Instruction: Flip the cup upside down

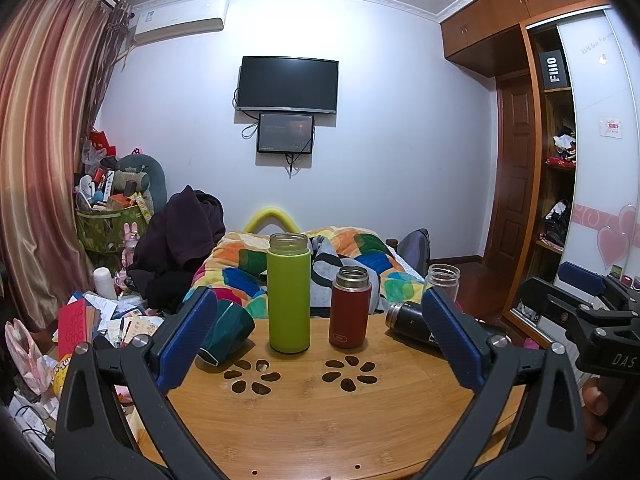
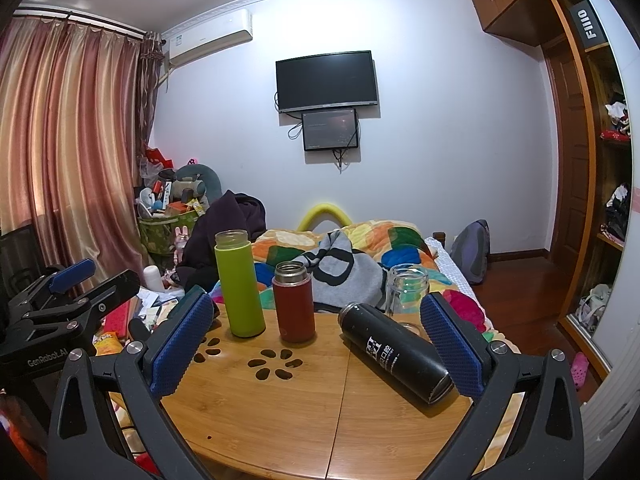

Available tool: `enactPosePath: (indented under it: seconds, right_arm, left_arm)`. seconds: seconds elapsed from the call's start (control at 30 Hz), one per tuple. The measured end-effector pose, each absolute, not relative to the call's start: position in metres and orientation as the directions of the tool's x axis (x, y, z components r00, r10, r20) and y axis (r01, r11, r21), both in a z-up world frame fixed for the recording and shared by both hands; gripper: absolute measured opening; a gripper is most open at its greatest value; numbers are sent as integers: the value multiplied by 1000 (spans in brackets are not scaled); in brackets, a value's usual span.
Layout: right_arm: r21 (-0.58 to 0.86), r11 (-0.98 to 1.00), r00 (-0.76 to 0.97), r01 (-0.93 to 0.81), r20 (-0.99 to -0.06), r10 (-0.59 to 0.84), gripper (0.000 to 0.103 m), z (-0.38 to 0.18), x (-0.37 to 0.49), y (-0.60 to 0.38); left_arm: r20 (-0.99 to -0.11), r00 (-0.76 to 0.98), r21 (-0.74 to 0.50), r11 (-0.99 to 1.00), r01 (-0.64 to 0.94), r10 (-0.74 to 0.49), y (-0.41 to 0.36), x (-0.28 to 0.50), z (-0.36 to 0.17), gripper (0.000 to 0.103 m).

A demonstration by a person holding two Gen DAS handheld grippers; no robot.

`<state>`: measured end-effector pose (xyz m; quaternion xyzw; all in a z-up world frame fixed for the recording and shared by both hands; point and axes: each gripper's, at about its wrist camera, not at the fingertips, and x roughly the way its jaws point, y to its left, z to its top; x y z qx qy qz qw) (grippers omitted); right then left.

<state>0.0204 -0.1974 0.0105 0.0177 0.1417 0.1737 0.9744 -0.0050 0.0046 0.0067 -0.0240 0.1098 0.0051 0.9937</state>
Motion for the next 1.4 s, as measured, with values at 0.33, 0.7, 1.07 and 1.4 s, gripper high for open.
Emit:
enactPosePath:
  seconds: [0.33, 0.7, 1.07, 1.4]
  right_arm:
    - [84, 939, 899, -333, -270, 343, 103, 9, 22, -198]
    - [101, 939, 897, -330, -278, 345, 103, 3, 24, -204]
    - [134, 953, 887, -273, -349, 303, 103, -25, 50, -236]
    - [180, 957, 862, -226, -421, 282, 103, -57, 74, -271]
  left_arm:
    - [-219, 976, -47, 999, -16, 5, 5, -5, 7, 103]
    - [-248, 969, -45, 999, -7, -4, 3, 4, -5, 103]
    - [-507, 854, -86, 993, 83, -116, -22, 123, -50, 103]
    - [-657, 752, -58, 998, 13, -48, -40, 226, -93, 90]
